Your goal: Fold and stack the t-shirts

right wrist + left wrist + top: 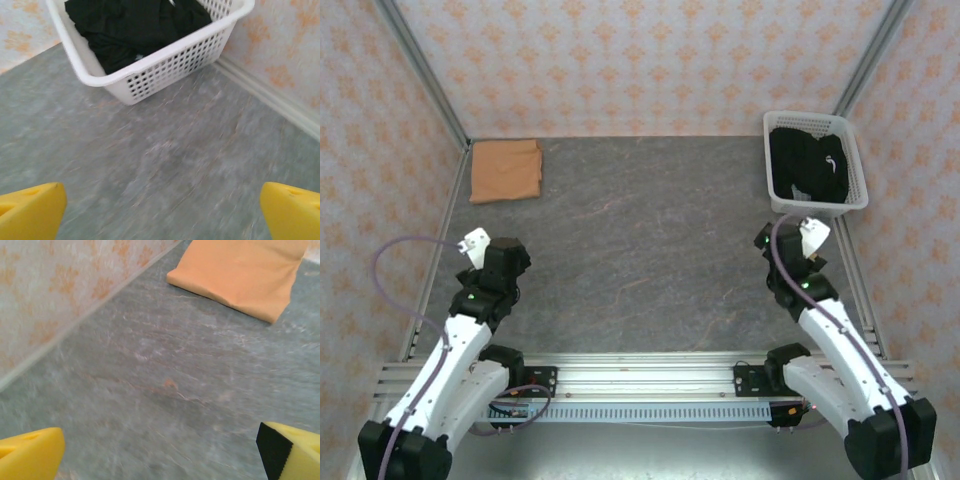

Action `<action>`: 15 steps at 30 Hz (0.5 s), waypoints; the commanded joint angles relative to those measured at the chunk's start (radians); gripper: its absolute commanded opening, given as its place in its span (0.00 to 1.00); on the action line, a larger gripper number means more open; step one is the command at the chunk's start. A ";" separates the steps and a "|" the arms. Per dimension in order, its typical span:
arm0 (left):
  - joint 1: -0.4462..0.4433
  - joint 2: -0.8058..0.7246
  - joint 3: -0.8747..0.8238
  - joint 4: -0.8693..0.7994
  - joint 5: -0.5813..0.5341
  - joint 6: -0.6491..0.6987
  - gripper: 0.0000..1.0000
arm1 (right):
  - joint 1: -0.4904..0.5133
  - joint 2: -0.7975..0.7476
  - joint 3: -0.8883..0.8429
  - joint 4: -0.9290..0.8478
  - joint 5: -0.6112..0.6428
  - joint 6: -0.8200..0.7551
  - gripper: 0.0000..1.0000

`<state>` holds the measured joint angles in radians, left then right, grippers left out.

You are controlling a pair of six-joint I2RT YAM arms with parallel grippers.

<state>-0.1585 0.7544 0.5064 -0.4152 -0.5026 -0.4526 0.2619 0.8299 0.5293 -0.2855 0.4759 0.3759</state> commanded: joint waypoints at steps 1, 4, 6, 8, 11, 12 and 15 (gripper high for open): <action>-0.003 0.074 -0.067 0.320 -0.054 0.257 1.00 | -0.024 0.093 -0.081 0.429 0.143 -0.240 0.99; -0.004 0.232 -0.084 0.448 -0.032 0.230 1.00 | -0.064 0.264 -0.078 0.478 0.057 -0.259 0.99; -0.001 0.346 -0.101 0.577 -0.029 0.247 1.00 | -0.070 0.345 -0.119 0.629 0.017 -0.294 1.00; 0.010 0.438 -0.060 0.646 0.013 0.302 1.00 | -0.093 0.414 -0.146 0.776 -0.036 -0.319 0.99; 0.057 0.557 -0.007 0.755 0.113 0.330 1.00 | -0.146 0.493 -0.131 0.896 -0.144 -0.333 0.99; 0.077 0.598 0.012 0.790 0.141 0.334 1.00 | -0.162 0.506 -0.110 0.871 -0.168 -0.347 1.00; 0.123 0.692 0.037 0.906 0.198 0.356 1.00 | -0.238 0.581 -0.116 0.974 -0.261 -0.337 1.00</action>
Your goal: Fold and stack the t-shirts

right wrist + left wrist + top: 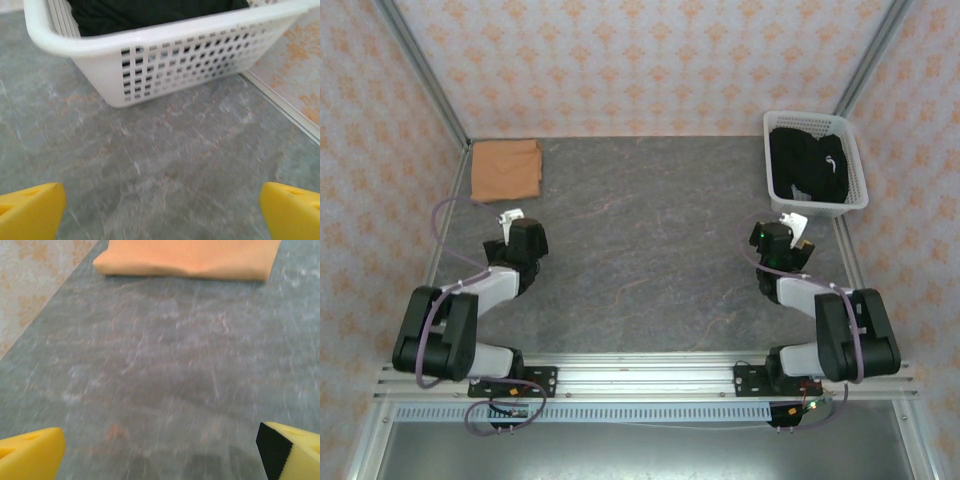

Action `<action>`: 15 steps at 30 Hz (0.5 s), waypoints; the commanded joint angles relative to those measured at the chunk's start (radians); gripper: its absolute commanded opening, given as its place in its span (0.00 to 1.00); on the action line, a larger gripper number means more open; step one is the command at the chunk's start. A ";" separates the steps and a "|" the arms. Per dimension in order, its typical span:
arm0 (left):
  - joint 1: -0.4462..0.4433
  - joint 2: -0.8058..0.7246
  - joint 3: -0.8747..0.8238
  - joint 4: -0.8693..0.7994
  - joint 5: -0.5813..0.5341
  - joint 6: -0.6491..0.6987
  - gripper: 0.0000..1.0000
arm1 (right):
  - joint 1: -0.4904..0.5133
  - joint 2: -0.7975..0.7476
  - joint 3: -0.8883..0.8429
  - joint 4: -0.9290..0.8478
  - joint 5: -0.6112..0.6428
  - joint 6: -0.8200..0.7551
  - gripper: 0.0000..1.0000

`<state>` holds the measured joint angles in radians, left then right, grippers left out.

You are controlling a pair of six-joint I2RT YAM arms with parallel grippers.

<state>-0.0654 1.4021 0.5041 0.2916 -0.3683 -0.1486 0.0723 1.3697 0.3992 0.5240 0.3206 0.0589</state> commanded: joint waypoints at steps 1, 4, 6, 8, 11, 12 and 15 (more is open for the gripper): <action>0.042 0.063 0.050 0.197 0.078 0.048 1.00 | -0.070 0.064 0.006 0.201 -0.131 -0.006 0.99; 0.001 0.060 -0.038 0.357 0.098 0.108 1.00 | -0.072 0.087 -0.010 0.245 -0.209 -0.037 0.99; -0.008 0.094 -0.155 0.608 0.067 0.113 1.00 | -0.072 0.148 -0.063 0.406 -0.206 -0.034 0.99; -0.006 0.071 -0.129 0.506 0.074 0.097 1.00 | -0.072 0.138 -0.030 0.330 -0.223 -0.044 0.99; -0.010 0.093 -0.100 0.492 0.065 0.109 1.00 | -0.031 0.157 0.011 0.276 -0.176 -0.082 0.99; -0.010 0.092 -0.100 0.490 0.065 0.107 1.00 | -0.026 0.151 0.012 0.265 -0.170 -0.083 0.99; -0.009 0.090 -0.097 0.482 0.069 0.106 1.00 | -0.025 0.150 0.005 0.280 -0.166 -0.085 0.99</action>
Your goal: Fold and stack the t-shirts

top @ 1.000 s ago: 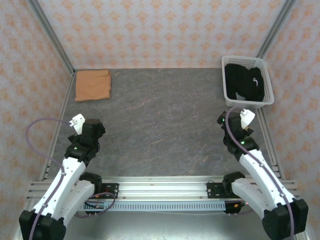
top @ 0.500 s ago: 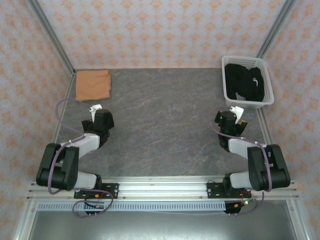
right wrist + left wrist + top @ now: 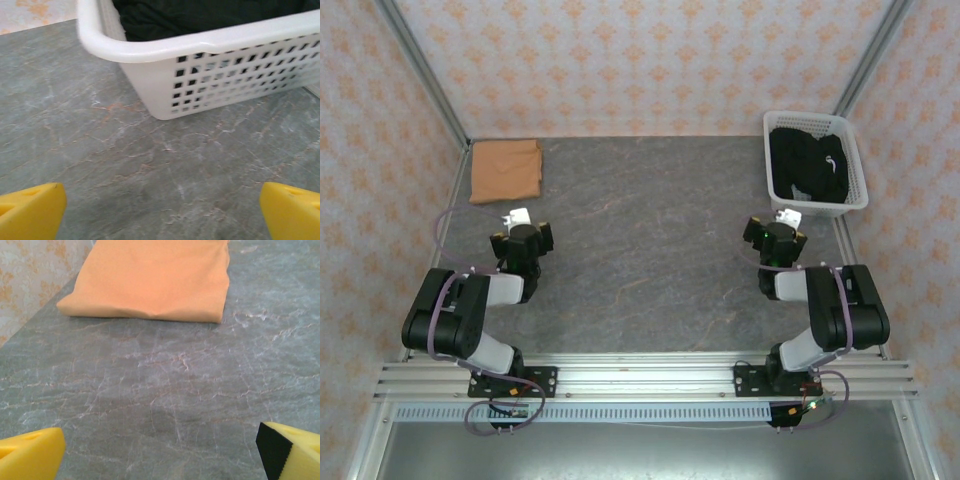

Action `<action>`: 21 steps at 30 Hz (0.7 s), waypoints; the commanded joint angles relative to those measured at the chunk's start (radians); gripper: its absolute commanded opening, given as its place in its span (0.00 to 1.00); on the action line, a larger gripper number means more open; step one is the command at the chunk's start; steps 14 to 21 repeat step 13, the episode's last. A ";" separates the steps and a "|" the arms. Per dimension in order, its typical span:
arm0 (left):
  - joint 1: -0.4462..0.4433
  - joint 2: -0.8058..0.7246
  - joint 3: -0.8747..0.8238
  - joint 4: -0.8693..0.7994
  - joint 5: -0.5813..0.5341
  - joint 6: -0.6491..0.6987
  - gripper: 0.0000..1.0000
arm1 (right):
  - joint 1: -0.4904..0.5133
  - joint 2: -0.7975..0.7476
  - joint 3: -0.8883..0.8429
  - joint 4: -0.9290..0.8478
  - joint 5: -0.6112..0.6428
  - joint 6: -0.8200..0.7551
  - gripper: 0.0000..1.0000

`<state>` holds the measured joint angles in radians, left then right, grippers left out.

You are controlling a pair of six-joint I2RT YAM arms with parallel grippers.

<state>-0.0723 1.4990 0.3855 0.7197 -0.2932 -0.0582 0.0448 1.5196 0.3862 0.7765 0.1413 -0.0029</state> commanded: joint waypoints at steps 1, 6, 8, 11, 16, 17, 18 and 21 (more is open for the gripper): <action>-0.003 -0.003 0.018 0.066 -0.008 0.018 1.00 | 0.003 0.003 0.017 0.037 0.013 -0.024 0.99; -0.003 -0.006 0.018 0.061 -0.007 0.019 1.00 | 0.003 0.003 0.017 0.030 0.012 -0.023 0.99; -0.003 -0.005 0.019 0.061 -0.008 0.020 1.00 | 0.003 0.004 0.019 0.028 0.012 -0.023 0.99; -0.003 -0.005 0.020 0.060 -0.009 0.019 1.00 | 0.003 0.005 0.026 0.019 0.006 -0.025 0.99; -0.003 -0.005 0.019 0.059 -0.009 0.019 1.00 | 0.003 0.001 0.020 0.026 0.006 -0.024 0.99; -0.003 -0.005 0.019 0.059 -0.009 0.019 1.00 | 0.003 0.001 0.020 0.026 0.006 -0.024 0.99; -0.003 -0.005 0.019 0.059 -0.009 0.019 1.00 | 0.003 0.001 0.020 0.026 0.006 -0.024 0.99; -0.003 -0.005 0.019 0.059 -0.009 0.019 1.00 | 0.003 0.001 0.020 0.026 0.006 -0.024 0.99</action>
